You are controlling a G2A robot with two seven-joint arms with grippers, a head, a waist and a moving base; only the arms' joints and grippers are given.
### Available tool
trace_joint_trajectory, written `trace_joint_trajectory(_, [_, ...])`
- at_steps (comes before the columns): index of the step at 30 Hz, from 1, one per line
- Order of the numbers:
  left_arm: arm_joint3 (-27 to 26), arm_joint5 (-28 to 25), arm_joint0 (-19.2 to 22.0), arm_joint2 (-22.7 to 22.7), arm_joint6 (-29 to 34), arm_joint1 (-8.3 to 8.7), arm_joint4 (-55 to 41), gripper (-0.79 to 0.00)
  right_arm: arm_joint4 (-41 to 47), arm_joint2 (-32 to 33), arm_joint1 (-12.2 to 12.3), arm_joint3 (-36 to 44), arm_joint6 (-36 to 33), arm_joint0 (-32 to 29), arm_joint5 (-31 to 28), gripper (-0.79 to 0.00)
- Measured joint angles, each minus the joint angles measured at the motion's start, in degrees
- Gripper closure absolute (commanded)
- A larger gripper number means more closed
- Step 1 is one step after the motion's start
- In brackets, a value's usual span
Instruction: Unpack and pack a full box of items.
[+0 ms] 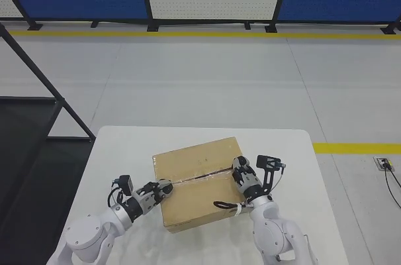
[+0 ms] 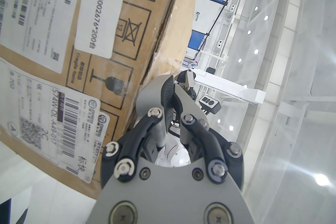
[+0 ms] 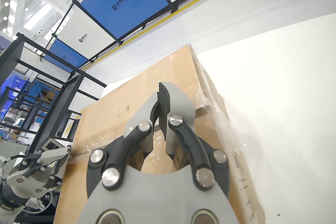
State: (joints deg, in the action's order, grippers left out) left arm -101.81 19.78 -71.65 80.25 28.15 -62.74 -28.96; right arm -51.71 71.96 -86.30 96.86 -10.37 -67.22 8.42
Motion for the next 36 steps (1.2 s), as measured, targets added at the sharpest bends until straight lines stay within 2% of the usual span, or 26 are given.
trace_joint_trajectory(13, [0.07,-0.26,-0.1,0.48,0.44,0.03,-0.04,0.0,0.82,0.57,0.14,0.35,-1.08,-0.53,1.17,0.0])
trace_joint_trajectory(23, [-2.27,-2.33,-2.39,3.09,0.19,0.18,-1.44,0.0,0.64,-0.09,0.12,0.5,0.3,-0.43,0.65,0.0])
trace_joint_trajectory(36, [-3.44,-5.22,-4.88,8.05,-2.3,0.26,-4.39,0.0,3.55,-0.32,0.53,2.31,-3.11,-0.19,-6.59,0.0])
